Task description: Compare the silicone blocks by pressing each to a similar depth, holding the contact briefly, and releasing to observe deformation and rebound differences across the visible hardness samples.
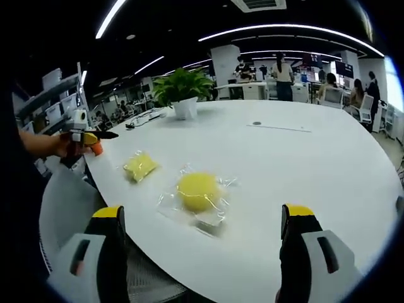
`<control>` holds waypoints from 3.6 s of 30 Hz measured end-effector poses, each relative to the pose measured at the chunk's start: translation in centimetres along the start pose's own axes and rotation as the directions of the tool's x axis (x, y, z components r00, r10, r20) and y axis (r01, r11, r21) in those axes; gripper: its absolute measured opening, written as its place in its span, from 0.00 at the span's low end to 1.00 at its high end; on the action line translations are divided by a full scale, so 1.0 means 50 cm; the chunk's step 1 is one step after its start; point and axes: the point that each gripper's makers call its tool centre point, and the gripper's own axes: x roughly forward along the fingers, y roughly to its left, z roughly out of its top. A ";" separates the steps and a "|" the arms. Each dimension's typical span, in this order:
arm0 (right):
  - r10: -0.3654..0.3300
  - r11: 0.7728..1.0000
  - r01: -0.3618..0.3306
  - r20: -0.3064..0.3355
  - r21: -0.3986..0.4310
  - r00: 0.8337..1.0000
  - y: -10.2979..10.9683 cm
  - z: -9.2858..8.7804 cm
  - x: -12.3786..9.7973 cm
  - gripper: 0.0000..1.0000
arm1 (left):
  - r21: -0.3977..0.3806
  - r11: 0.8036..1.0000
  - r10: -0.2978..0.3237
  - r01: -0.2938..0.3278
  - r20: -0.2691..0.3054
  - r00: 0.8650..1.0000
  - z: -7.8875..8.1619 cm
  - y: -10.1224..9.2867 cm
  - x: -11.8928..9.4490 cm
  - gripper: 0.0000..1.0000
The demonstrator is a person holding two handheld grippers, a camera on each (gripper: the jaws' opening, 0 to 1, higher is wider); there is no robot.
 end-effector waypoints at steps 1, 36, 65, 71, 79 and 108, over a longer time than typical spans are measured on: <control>-0.005 1.000 0.005 0.002 0.001 1.000 -0.003 0.000 0.000 0.96 | 0.000 1.000 -0.012 0.012 -0.008 1.000 0.004 -0.009 0.017 1.00; -0.027 0.997 0.025 0.023 0.069 0.999 -0.017 -0.004 -0.010 0.96 | -0.557 0.829 -0.188 0.059 -0.178 0.966 -0.102 -0.120 0.379 0.82; -0.027 0.997 0.028 -0.006 0.070 1.000 0.001 -0.009 -0.014 0.96 | -0.580 0.814 -0.211 -0.006 -0.305 0.929 -0.178 -0.126 0.419 0.00; -0.026 0.997 0.026 -0.004 0.069 1.000 0.005 -0.006 -0.009 0.96 | -0.657 0.754 -0.245 0.000 -0.282 0.928 -0.178 -0.126 0.423 0.04; -0.027 0.996 0.027 -0.003 0.081 1.000 0.005 -0.012 -0.005 0.96 | -0.652 0.758 -0.239 -0.001 -0.279 0.930 -0.178 -0.135 0.435 0.01; 0.011 0.999 -0.015 0.096 0.047 0.995 0.007 0.075 0.001 0.96 | -0.162 0.945 -0.308 0.284 -0.148 0.940 0.052 -0.251 0.347 0.00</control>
